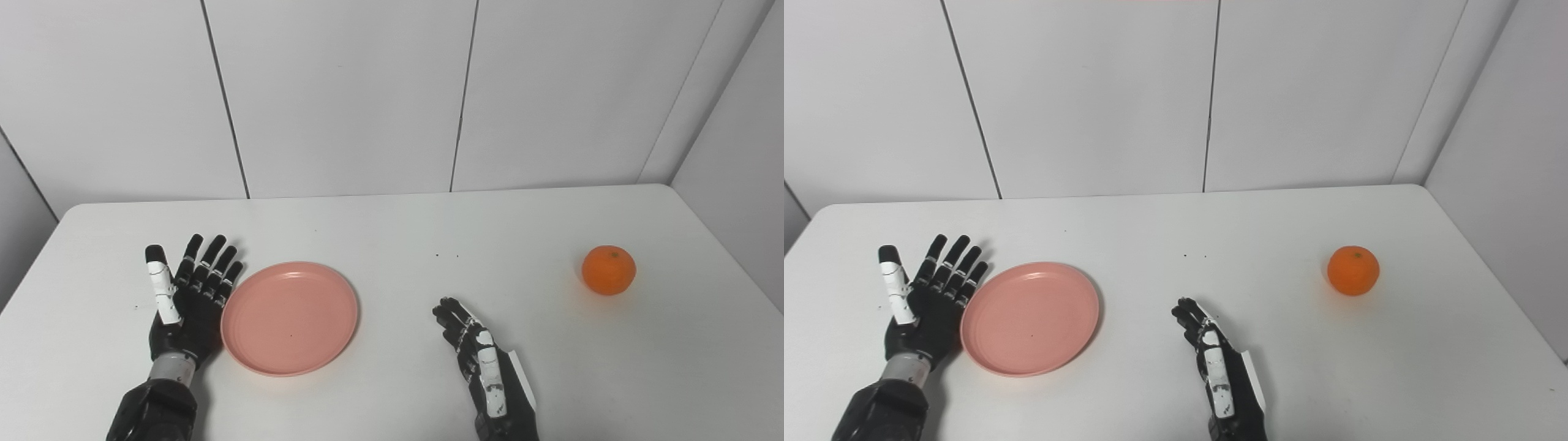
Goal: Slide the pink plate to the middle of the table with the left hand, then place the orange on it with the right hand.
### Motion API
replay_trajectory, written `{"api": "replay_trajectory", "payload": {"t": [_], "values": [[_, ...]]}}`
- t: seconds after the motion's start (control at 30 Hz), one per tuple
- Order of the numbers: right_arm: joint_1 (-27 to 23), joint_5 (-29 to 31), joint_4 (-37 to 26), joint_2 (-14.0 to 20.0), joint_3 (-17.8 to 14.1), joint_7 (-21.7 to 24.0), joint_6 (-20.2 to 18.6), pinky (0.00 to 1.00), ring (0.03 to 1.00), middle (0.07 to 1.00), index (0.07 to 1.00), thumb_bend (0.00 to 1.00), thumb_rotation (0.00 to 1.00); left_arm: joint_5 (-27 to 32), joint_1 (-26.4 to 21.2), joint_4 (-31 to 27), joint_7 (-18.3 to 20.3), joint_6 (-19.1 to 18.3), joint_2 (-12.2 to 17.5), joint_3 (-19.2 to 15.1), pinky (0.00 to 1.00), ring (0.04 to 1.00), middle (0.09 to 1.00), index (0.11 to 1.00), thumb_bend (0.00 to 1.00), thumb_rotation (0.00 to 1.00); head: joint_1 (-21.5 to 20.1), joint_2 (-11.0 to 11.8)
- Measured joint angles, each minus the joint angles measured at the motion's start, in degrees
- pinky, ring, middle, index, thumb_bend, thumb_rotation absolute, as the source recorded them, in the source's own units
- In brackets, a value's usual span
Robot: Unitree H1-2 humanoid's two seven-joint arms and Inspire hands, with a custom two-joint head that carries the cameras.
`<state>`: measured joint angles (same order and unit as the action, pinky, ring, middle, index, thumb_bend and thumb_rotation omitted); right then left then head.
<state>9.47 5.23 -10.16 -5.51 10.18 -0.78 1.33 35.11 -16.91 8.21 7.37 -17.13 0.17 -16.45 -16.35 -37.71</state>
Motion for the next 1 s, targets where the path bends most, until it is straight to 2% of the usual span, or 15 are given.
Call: {"api": "replay_trajectory", "payload": {"t": [0.3, 0.8, 1.0], "values": [[0.0, 0.0, 0.0, 0.0, 0.0, 0.0, 0.0, 0.97, 0.908, 0.850, 0.843, 0.89, 1.00, -0.2, 0.2, -1.2, -1.8, 0.0, -2.4, 1.6, 0.93, 0.915, 0.901, 0.965, 0.89, 0.79, 0.6, -0.3], [0.0, -0.1, -0.2, 0.1, -0.1, 0.1, -0.1, 0.97, 0.912, 0.852, 0.841, 0.88, 1.00, -0.7, 1.4, -3.2, -3.7, 0.0, -4.6, 3.3, 0.91, 0.917, 0.905, 0.970, 0.88, 0.79, 1.0, -0.3], [0.1, -2.0, -0.1, -0.3, -0.3, -0.5, 0.0, 0.97, 0.905, 0.856, 0.820, 0.87, 0.99, -1.3, 1.6, -3.6, -4.4, -0.1, -5.7, 4.6, 0.91, 0.907, 0.905, 0.969, 0.89, 0.79, 0.8, -0.4]]}}
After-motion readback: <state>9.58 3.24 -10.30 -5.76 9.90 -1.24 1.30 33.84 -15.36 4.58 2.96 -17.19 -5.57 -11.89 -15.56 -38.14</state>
